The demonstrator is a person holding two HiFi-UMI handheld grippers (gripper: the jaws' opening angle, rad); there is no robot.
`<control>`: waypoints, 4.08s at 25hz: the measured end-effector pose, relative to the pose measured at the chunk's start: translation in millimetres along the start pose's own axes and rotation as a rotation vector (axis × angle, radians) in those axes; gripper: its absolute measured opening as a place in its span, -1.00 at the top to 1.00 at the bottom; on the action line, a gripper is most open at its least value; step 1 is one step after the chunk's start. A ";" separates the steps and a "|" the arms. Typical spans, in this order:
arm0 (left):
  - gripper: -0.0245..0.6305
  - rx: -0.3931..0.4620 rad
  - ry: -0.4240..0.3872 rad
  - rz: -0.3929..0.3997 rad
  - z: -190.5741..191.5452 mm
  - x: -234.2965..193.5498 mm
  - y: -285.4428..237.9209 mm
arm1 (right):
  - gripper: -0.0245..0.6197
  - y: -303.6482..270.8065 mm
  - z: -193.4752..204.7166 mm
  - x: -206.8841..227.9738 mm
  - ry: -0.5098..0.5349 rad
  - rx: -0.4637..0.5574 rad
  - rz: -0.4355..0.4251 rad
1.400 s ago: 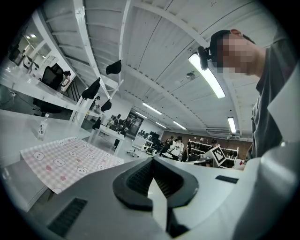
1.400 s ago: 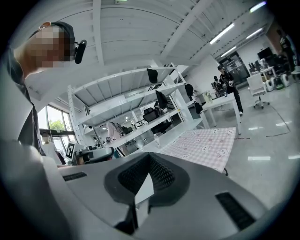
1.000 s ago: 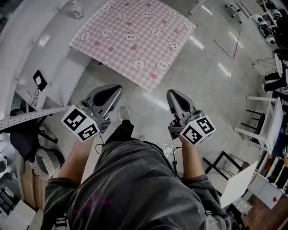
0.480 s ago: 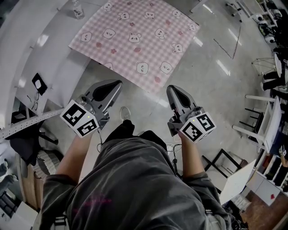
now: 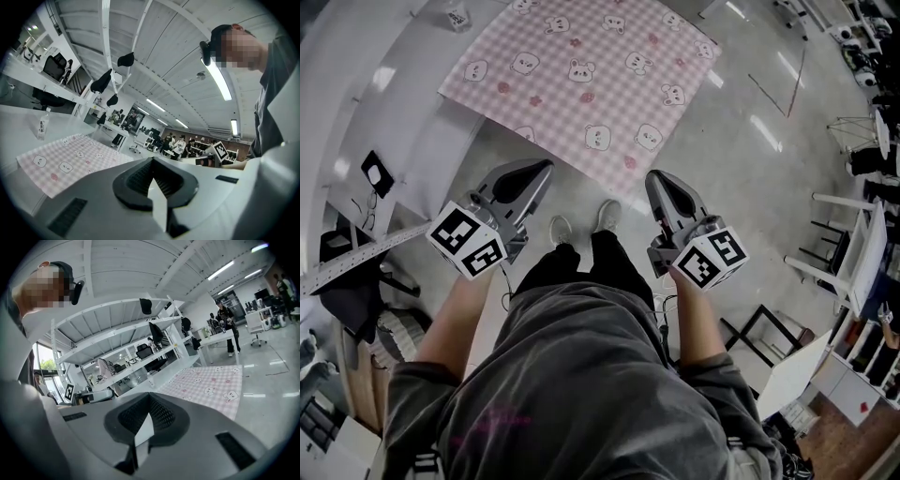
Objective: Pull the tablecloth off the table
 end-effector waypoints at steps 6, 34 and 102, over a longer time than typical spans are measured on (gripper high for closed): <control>0.93 -0.031 0.026 -0.036 22.8 -21.2 -10.4 | 0.92 -23.4 11.5 30.3 -0.016 -0.020 0.010; 0.92 -0.203 0.195 -0.243 170.5 -64.1 -87.8 | 0.92 -73.4 79.9 214.9 -0.168 -0.237 0.077; 0.78 -0.242 0.781 -0.229 348.4 -85.2 -112.0 | 0.87 -85.5 185.0 312.7 -0.588 -0.272 0.120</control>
Point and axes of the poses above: the fingertips, and each gripper's own axes: y backward along the fingers, x to its right, z out of its underside, the point moved 9 cm from there along y, backward along the fingers, and after that the axes turned 11 degrees about -y, right-handed, at the moved point
